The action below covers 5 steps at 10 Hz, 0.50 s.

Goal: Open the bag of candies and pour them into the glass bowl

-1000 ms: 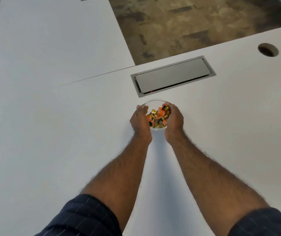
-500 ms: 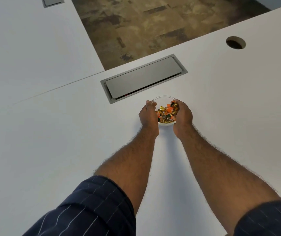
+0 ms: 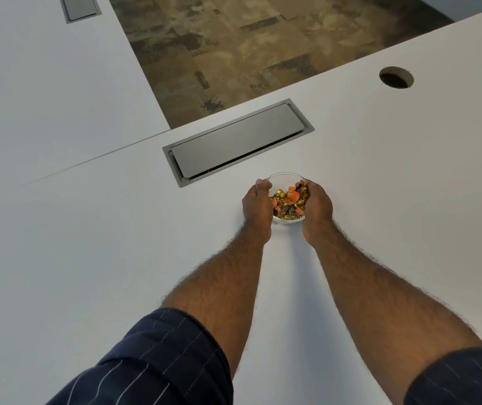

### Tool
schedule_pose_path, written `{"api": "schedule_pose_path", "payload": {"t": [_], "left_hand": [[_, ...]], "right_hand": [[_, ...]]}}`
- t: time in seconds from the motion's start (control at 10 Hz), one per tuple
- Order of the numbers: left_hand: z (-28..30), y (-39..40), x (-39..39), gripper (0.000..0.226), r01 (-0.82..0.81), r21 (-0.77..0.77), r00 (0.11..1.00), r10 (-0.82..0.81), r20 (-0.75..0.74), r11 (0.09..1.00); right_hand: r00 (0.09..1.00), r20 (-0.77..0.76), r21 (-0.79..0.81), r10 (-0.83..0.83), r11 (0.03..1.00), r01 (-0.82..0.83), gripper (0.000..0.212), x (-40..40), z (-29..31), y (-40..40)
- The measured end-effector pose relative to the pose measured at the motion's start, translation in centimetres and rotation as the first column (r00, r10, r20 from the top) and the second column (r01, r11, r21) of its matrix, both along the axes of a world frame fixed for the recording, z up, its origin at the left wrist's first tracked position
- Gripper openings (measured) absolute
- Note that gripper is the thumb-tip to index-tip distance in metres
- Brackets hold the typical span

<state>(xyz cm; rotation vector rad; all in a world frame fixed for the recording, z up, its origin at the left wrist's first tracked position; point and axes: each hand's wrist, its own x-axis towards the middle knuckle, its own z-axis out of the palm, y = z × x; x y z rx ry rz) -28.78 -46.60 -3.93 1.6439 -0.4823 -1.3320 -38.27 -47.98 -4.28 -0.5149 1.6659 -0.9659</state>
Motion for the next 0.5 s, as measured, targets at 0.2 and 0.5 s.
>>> {"api": "schedule_pose_path", "payload": {"t": [0.2,0.5], "left_hand": [[1.3,0.3,1.0,0.049,0.114,-0.018,0.984,-0.111,0.140,0.993],[6.0,2.4,5.5,0.048,0.229,-0.150,0.881,-0.139,0.452,0.962]], "right_hand": [[0.947,-0.313,-0.074,0.076,0.992,-0.104,0.059,0.1,2.0,0.0],[0.769,-0.631,-0.351,0.098,0.849,-0.396,0.053,3.7,7.0,1.3]]}}
